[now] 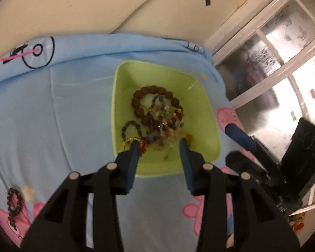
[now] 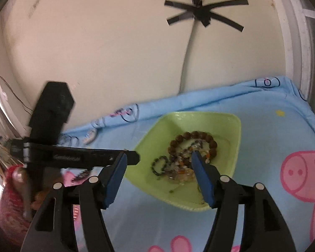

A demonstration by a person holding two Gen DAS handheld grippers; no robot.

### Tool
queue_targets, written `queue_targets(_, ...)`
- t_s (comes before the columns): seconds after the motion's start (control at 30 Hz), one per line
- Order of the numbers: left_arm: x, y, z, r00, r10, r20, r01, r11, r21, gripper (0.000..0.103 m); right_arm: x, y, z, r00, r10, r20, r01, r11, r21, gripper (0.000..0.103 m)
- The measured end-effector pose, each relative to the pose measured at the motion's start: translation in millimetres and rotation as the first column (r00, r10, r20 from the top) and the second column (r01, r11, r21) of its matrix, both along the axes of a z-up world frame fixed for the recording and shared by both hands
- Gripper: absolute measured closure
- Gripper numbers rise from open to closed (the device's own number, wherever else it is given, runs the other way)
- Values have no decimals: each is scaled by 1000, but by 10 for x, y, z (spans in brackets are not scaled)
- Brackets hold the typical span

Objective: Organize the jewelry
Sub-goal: 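Carry the amber bracelet and yellow hair tie with both tools into the basket, open both, then grasp the green bead charm with the left tool while the right tool grasps the red-ball hair tie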

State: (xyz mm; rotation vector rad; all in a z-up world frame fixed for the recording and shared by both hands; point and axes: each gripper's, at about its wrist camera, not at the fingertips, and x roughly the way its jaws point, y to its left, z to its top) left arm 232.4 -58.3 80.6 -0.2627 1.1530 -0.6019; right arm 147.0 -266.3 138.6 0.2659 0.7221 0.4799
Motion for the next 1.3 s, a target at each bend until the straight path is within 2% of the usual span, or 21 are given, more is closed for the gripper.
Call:
queue_targets(0.1,-88,198,68,1000,16,-24,-17,999,-27,64,-24,-18,-18,1000,16,-19,-15,997,70,63)
queue_targets(0.13,-106,276,88,999,25,-35,-27,998,-55,64,-14,-23,-16,999,22,-34,-18,994,110,63)
queue_targets(0.2,-155,450,147,997,31,-69,-42,986,-159,64,-4,18,-10,997,47,-54,-36,981,188,64)
queue_targets(0.27,-186,539,215,996,50,-79,-66,974,-217,64,-12,112,3,996,66,-55,-52,975,217,64)
queue_targets(0.33,-200,491,274,997,45,-67,-59,975,-216,64,-57,269,49,995,94,-31,-87,980,178,64)
queue_targets(0.43,-173,286,290,996,18,-84,-37,974,-224,62,-158,533,123,993,116,30,-116,993,7,64)
queue_targets(0.53,-179,5,289,996,-25,-87,3,972,-237,60,-83,571,118,996,83,35,-82,995,-52,65)
queue_targets(0.6,-193,-107,299,997,-29,-72,13,978,-209,57,31,429,68,999,28,25,-27,999,-46,67)
queue_targets(0.67,-178,-171,294,997,-41,-70,26,978,-206,57,160,267,-21,997,-70,17,72,992,-106,73)
queue_targets(0.7,-162,-184,287,997,-38,-69,23,979,-202,57,238,136,-110,994,-112,-20,110,989,-97,74)
queue_targets(0.77,-134,-192,270,997,-35,-66,22,982,-190,57,280,-42,-213,989,-127,-74,126,992,-18,74)
queue_targets(0.9,-116,-94,219,997,-18,-75,5,986,-166,57,204,-117,-244,990,-124,-68,123,992,-15,74)
queue_targets(1.03,-309,352,261,999,22,-23,-24,995,-93,57,61,49,-205,996,-72,-53,72,997,-12,74)
queue_targets(1.13,-584,952,298,994,107,34,-106,994,-30,57,-39,261,-194,999,-6,-47,6,1000,4,74)
queue_targets(1.2,-822,1394,288,981,177,75,-180,983,27,57,-114,553,-226,997,65,-52,-64,998,8,74)
queue_targets(1.3,-1173,1959,242,954,264,142,-280,953,113,57,-213,1029,-322,982,177,-71,-177,984,5,78)
